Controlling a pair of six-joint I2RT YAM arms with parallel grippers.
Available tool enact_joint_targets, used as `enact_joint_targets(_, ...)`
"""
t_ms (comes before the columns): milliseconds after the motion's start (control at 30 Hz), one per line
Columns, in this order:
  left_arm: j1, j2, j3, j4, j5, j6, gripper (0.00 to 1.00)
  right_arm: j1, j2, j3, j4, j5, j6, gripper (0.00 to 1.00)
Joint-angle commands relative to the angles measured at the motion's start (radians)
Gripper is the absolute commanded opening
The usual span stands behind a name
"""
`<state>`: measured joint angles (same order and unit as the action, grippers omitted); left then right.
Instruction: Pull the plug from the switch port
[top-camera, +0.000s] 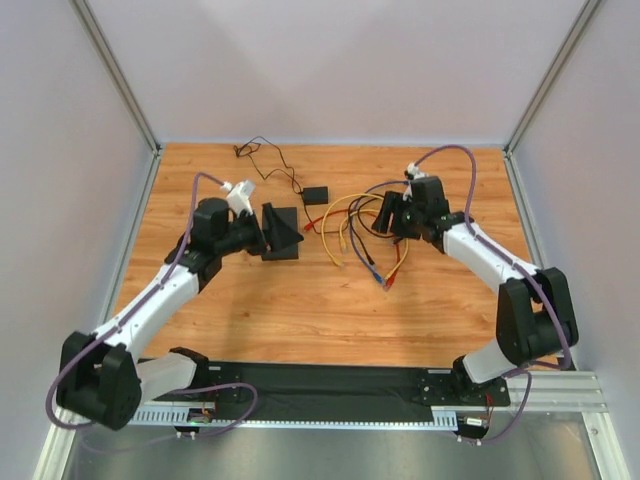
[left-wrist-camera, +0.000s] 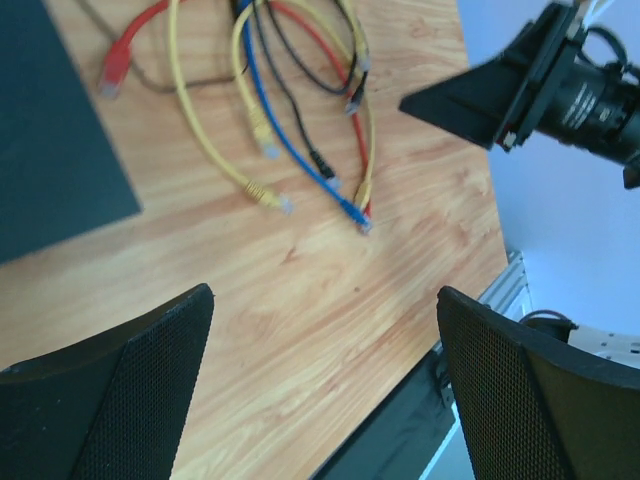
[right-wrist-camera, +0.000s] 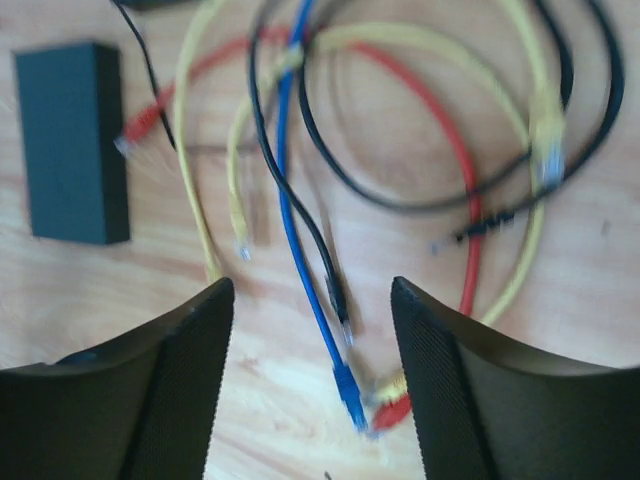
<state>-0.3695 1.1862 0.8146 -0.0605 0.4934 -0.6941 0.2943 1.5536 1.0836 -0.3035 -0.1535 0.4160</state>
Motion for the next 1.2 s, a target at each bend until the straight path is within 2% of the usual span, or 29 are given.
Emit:
enact_joint_targets(0, 0.061, -0.154, -0.118, 0.127, 0.085, -0.039, 1.00, 0.003, -0.108, -0.184, 0.036, 0.091, 0.027, 0.69)
enact_joint_targets(67, 0.095, -0.210, -0.192, 0.119, 0.128, -0.035, 1.00, 0.003, -0.182, -0.256, 0.044, 0.155, 0.056, 0.77)
enact_joint_targets(133, 0.112, -0.253, -0.270, 0.204, 0.160, -0.091, 1.00, -0.001, -0.313, -0.368, 0.055, 0.215, 0.078, 0.86)
enact_joint_targets(167, 0.142, -0.301, -0.384, 0.284, 0.212, -0.147, 1.00, -0.003, -0.370, -0.410, 0.073, 0.219, 0.087, 0.93)
enact_joint_targets(200, 0.153, -0.322, -0.453, 0.492, 0.235, -0.204, 1.00, -0.006, -0.497, -0.472, 0.076, 0.232, 0.093, 1.00)
enact_joint_targets(233, 0.168, -0.353, -0.585, 0.602, 0.255, -0.325, 1.00, -0.006, -0.567, -0.513, 0.081, 0.256, 0.107, 1.00)
enact_joint_targets(267, 0.187, -0.361, -0.639, 0.693, 0.257, -0.369, 1.00, -0.009, -0.633, -0.546, 0.096, 0.262, 0.153, 1.00)
enact_joint_targets(300, 0.195, -0.365, -0.685, 0.823, 0.255, -0.401, 1.00, -0.015, -0.761, -0.624, 0.104, 0.269, 0.179, 1.00)
enact_joint_targets(367, 0.196, -0.366, -0.778, 0.921, 0.260, -0.467, 1.00, -0.021, -0.890, -0.698, 0.121, 0.261, 0.274, 1.00)
enact_joint_targets(400, 0.195, -0.364, -0.802, 1.039, 0.261, -0.496, 1.00, -0.023, -1.018, -0.785, 0.122, 0.255, 0.317, 1.00)
enact_joint_targets(467, 0.196, -0.347, -0.916, 1.198, 0.241, -0.580, 1.00, -0.024, -1.146, -0.884, 0.106, 0.253, 0.413, 1.00)
enact_joint_targets(500, 0.198, -0.341, -0.948, 1.300, 0.234, -0.591, 1.00, -0.026, -1.275, -0.928, 0.092, 0.252, 0.529, 1.00)
enact_joint_targets(567, 0.196, -0.352, -0.956, 1.309, 0.289, -0.601, 1.00, -0.029, -1.410, -1.053, 0.024, 0.204, 0.625, 1.00)
enact_joint_targets(633, 0.196, -0.416, -0.956, 1.317, 0.309, -0.625, 1.00, -0.029, -1.620, -1.146, -0.053, 0.114, 0.736, 1.00)
enact_joint_targets(700, 0.192, -0.497, -0.956, 1.250, 0.306, -0.633, 1.00, -0.030, -1.560, -1.159, -0.016, 0.060, 0.773, 1.00)
enact_joint_targets(733, 0.188, -0.610, -0.956, 1.192, 0.297, -0.631, 1.00, -0.030, -1.522, -1.159, -0.003, 0.020, 0.773, 1.00)
enact_joint_targets(800, 0.185, -0.753, -0.953, 0.911, 0.278, -0.590, 1.00, -0.030, -1.511, -1.162, 0.000, -0.004, 0.768, 1.00)
enact_joint_targets(833, 0.182, -0.918, -0.956, 0.801, 0.255, -0.572, 1.00, -0.030, -1.526, -1.162, -0.017, -0.003, 0.770, 1.00)
enact_joint_targets(867, 0.181, -1.009, -0.956, 0.689, 0.248, -0.550, 1.00, -0.030, -1.550, -1.162, -0.070, 0.000, 0.773, 1.00)
enact_joint_targets(900, 0.179, -1.096, -0.942, 0.468, 0.241, -0.518, 1.00, -0.030, -1.617, -1.163, -0.097, 0.006, 0.773, 1.00)
enact_joint_targets(933, 0.179, -1.275, -0.924, 0.374, 0.228, -0.486, 1.00, -0.030, -1.616, -1.162, -0.111, 0.017, 0.773, 1.00)
enact_joint_targets(967, 0.175, -1.315, -0.921, 0.311, 0.228, -0.489, 1.00, -0.030, -1.603, -1.157, -0.111, 0.023, 0.774, 1.00)
enact_joint_targets(1033, 0.170, -1.221, -0.924, 0.367, 0.252, -0.493, 1.00, -0.030, -1.598, -1.163, -0.111, 0.034, 0.779, 1.00)
enact_joint_targets(1167, 0.165, -1.192, -0.930, 0.424, 0.255, -0.487, 1.00, -0.030, -1.610, -1.165, -0.123, 0.038, 0.782, 1.00)
